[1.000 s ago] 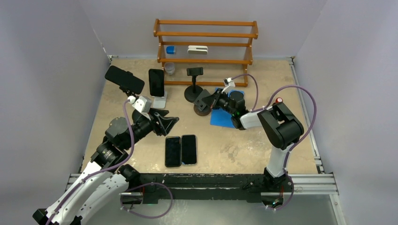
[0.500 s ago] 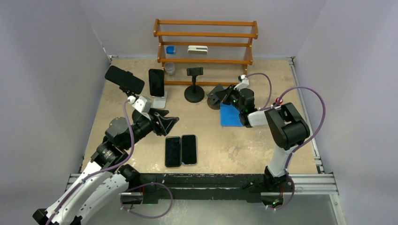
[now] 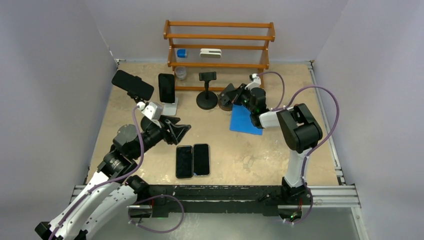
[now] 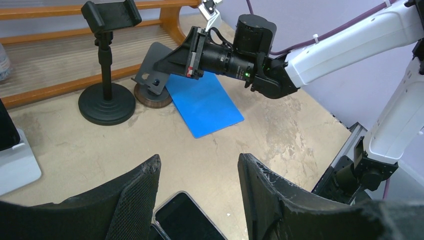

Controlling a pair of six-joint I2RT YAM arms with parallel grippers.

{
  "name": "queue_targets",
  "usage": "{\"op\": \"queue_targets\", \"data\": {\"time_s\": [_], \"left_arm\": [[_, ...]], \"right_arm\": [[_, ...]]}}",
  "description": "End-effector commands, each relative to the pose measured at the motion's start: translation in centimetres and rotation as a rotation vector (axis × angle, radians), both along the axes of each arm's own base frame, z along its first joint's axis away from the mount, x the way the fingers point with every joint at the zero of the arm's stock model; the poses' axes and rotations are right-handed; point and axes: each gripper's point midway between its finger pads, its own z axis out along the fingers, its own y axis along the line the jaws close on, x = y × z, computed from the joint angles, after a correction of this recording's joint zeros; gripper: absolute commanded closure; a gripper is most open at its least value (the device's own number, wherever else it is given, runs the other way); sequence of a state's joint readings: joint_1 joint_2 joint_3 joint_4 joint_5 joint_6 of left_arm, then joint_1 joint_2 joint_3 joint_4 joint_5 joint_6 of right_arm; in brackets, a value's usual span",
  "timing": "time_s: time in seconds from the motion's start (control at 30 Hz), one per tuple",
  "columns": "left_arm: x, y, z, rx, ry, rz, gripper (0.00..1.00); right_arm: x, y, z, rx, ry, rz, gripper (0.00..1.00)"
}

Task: Remove the phone from the phone stand
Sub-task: Move the distractor to the center of the board, then place the phone stand at the center of the board.

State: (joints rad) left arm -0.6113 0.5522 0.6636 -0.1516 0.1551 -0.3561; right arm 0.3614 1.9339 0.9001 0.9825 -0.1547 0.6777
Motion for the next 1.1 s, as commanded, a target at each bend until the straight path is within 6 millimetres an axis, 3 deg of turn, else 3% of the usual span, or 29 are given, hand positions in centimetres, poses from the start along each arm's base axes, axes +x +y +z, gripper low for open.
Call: {"op": "queue_targets", "data": {"time_s": [0.0,0.1,0.33,0.53,0.73,0.93,1.07], "left_arm": [[0.1,-0.1,1.2,-0.018,-0.035,0.002,0.44],[0.1,-0.1,1.2,-0.018,-0.034,0.003,0.44],[0.2,-0.1,1.1,-0.017,-0.033,0.001,0.44],[0.2,-0.1,1.2,-0.018,-0.034,0.002,0.44],[0.3,-0.1,1.0,-0.015,-0.030,0.010,0.44],[0.8,0.3,0.8,-0.009,-0.026,0.042,0.44],[1.3,0.9,0.6,-0.003,-0.015,0.089,0.44]], "right_arm": [[1.8,0.4,2.4,0.015,-0.070,-0.019,1.00],[1.9,0.4,2.2,0.003,-0.062,-0.024,1.00],[1.6,0.2,2.2,-0.009,-0.049,-0.028,0.50],[1.1,-0.2,2.8,-0.009,-0.036,-0.043,0.30],[0.0,-1.1,5.0,-0.029,-0.024,-0.060,0.26],[-2.9,-2.9,10.3,-0.023,-0.093,-0.091,0.24],[-6.3,-3.5,14.3,0.011,-0.171,-0.059,0.25]]}}
